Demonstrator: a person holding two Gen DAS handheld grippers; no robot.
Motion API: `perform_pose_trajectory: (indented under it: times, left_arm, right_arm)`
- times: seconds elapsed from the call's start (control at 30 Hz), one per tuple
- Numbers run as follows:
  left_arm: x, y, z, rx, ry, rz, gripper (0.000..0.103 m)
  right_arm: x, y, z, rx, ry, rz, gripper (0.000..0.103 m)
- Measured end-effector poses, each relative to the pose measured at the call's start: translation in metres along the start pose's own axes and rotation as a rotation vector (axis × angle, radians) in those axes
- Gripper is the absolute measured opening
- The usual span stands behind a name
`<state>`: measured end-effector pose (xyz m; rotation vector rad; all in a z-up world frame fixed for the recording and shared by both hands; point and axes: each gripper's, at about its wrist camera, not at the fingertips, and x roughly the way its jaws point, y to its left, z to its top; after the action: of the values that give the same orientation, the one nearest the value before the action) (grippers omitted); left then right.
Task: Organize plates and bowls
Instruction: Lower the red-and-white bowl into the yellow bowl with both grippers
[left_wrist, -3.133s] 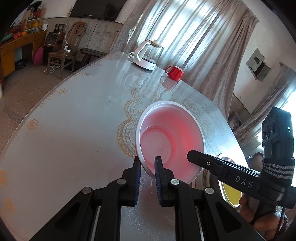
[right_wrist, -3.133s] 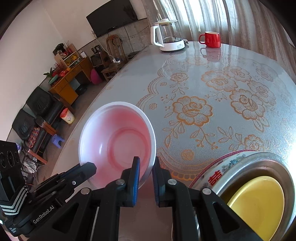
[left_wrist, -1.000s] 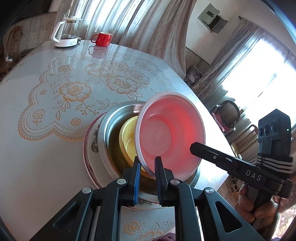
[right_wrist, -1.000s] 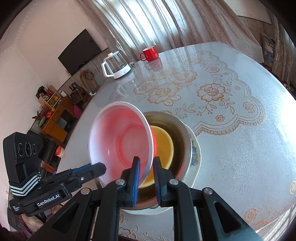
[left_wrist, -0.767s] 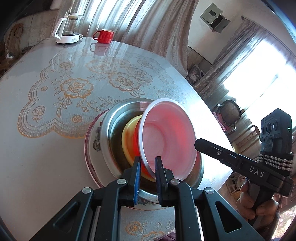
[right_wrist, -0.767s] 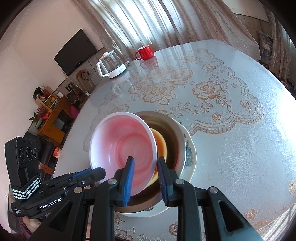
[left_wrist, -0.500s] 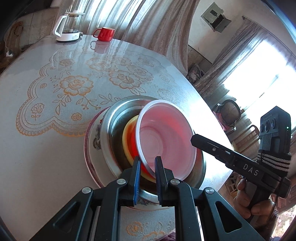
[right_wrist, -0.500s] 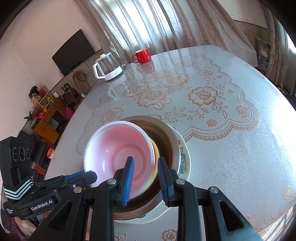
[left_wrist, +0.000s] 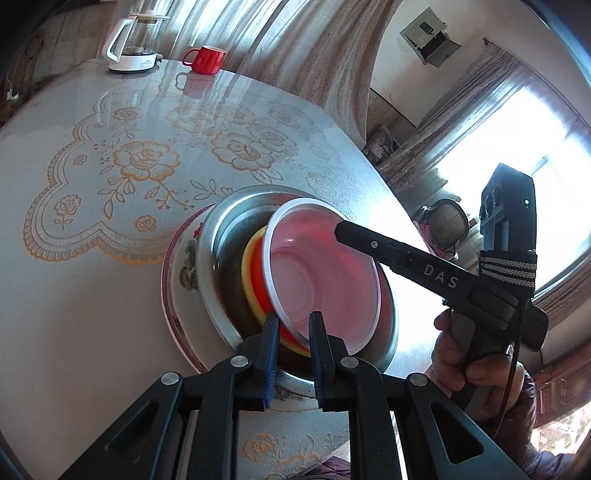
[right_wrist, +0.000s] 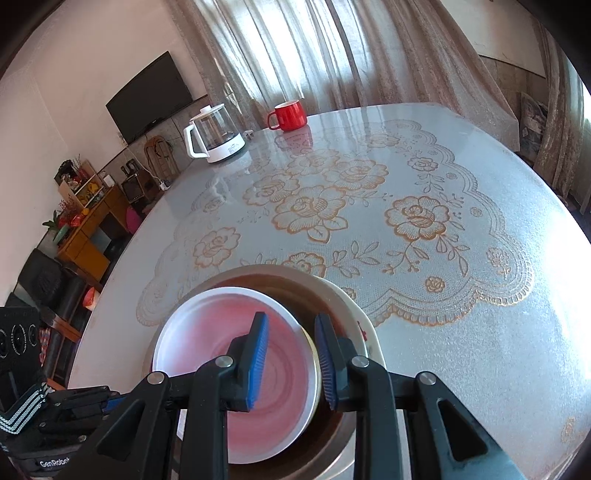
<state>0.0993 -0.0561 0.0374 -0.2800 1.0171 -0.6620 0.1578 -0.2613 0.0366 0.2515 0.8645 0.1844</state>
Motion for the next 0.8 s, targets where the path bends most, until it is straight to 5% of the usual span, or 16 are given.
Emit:
perform_pose_trajectory:
  times: [0.4,0.8]
  left_arm:
    - [-0.015,0.01,0.002,0.006,-0.072,0.05,0.018]
    - [-0.011,-0.002,-0.001,0.056,-0.085,0.091,0.024]
  right_arm:
    - [0.009,0.006,-0.019,-0.048,0.132,-0.015,0.021]
    - [0.0,0.009,-0.025,-0.043,0.106,-0.045,0.027]
